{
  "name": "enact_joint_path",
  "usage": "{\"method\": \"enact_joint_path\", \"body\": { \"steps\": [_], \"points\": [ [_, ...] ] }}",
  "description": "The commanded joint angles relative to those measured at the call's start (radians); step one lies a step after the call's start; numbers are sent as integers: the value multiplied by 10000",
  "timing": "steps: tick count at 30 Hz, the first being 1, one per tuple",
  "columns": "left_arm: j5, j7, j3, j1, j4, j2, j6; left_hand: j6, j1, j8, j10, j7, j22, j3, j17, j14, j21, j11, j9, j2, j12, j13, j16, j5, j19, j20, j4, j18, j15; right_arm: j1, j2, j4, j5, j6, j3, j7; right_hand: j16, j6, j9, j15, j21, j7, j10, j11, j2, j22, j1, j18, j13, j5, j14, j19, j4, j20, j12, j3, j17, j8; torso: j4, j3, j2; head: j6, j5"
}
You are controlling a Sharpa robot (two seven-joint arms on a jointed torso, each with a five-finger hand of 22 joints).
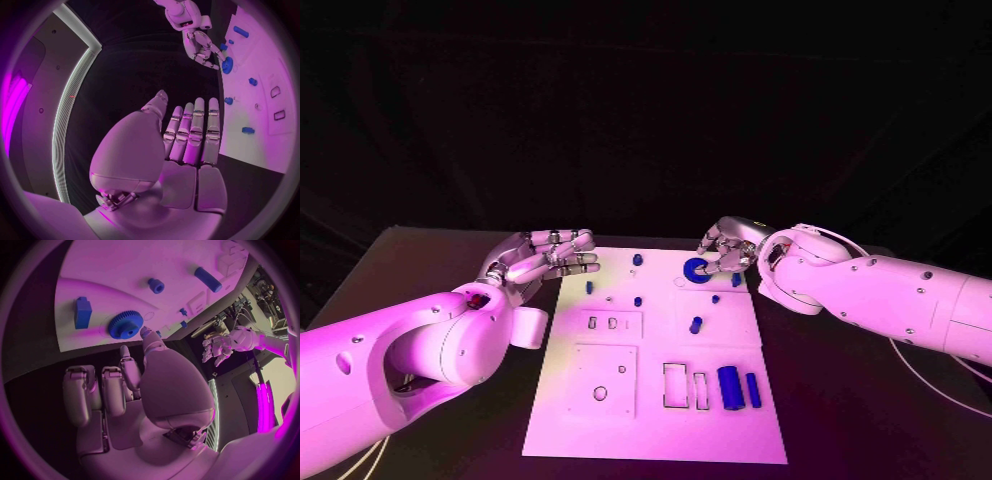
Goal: Assemble the parts on the task board
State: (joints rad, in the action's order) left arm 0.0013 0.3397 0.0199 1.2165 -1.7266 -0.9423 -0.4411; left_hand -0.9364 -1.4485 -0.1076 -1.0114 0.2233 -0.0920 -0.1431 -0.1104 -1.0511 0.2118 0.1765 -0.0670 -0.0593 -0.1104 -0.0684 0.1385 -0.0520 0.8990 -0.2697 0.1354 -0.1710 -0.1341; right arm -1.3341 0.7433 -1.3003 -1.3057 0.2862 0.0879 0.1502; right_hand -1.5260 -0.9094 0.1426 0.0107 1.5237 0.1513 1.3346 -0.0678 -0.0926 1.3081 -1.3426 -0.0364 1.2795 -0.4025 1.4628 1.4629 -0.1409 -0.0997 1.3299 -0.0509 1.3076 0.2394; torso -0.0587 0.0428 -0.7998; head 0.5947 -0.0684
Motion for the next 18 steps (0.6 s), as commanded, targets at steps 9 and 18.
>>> {"method": "enact_joint_path", "body": {
  "steps": [9,18],
  "points": [
    [8,-2,8,12,-22,1,197,21,-42,42,14,77,15,1,-11,15,-34,38,13,43,55,9,-41,14,21,-28,-85,-134,-51,6,-18,27,-40,-505,0,21,-54,75,3,-74,49,2,-13,-13,46,2054,54,203,-2,-34,877,647,-43,-53,49,-58,1717,62,-1,7,-1,21,-9],
    [8,-21,8,12,-23,8,214,21,-42,42,14,77,15,1,-11,15,-34,38,13,43,55,9,-41,14,21,-28,-85,-134,-51,7,-106,170,130,-812,1,23,-56,91,-1,-77,42,5,-39,-15,39,2046,56,201,-22,-36,877,640,-52,-55,31,-71,1721,59,-2,1,-2,39,-9]
  ]
}}
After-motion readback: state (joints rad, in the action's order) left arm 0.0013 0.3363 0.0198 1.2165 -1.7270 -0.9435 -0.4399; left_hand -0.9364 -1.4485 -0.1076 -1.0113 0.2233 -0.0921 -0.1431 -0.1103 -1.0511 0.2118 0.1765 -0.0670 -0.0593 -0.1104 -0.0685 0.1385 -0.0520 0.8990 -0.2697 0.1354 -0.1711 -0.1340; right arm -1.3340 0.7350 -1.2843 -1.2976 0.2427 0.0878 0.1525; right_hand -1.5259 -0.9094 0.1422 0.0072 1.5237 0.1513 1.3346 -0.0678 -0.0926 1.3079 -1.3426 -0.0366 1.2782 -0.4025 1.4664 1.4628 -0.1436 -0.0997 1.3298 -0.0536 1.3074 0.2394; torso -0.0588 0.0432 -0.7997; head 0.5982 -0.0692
